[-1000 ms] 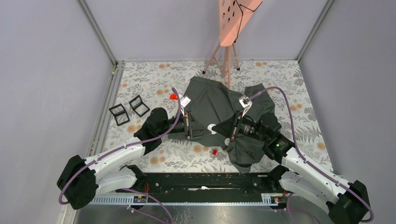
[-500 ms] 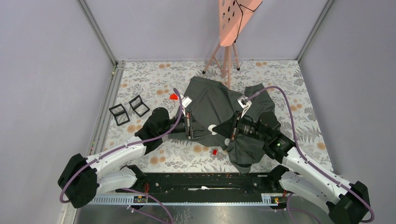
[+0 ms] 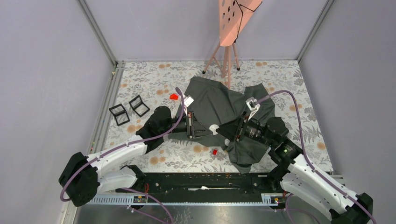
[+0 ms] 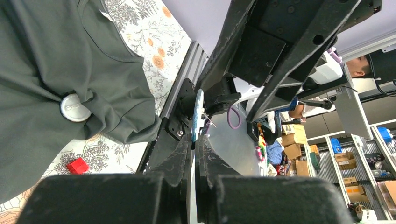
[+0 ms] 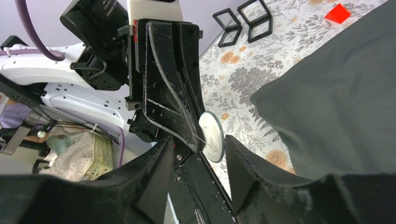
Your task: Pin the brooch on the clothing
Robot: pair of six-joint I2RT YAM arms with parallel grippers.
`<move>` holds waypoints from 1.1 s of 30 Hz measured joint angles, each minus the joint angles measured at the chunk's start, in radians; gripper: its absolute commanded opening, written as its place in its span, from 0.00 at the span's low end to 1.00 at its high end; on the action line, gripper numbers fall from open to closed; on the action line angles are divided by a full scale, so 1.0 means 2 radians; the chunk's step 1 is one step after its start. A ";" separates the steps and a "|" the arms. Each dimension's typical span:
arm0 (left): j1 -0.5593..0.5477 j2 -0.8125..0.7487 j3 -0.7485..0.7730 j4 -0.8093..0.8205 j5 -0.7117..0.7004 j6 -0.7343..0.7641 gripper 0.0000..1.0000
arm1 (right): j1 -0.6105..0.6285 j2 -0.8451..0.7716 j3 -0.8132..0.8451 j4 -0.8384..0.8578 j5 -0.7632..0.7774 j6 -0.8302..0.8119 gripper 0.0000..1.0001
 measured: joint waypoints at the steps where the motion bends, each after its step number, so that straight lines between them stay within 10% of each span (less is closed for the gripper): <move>1: 0.000 0.001 0.000 -0.002 -0.002 0.000 0.00 | 0.000 -0.007 0.000 -0.007 0.006 -0.001 0.58; 16: -0.004 0.074 0.060 -0.122 -0.120 0.074 0.00 | -0.027 0.026 0.045 -0.287 0.262 -0.001 0.68; 33: -0.030 0.237 0.073 -0.076 -0.171 0.060 0.00 | -0.040 0.144 -0.033 -0.209 0.231 0.050 0.51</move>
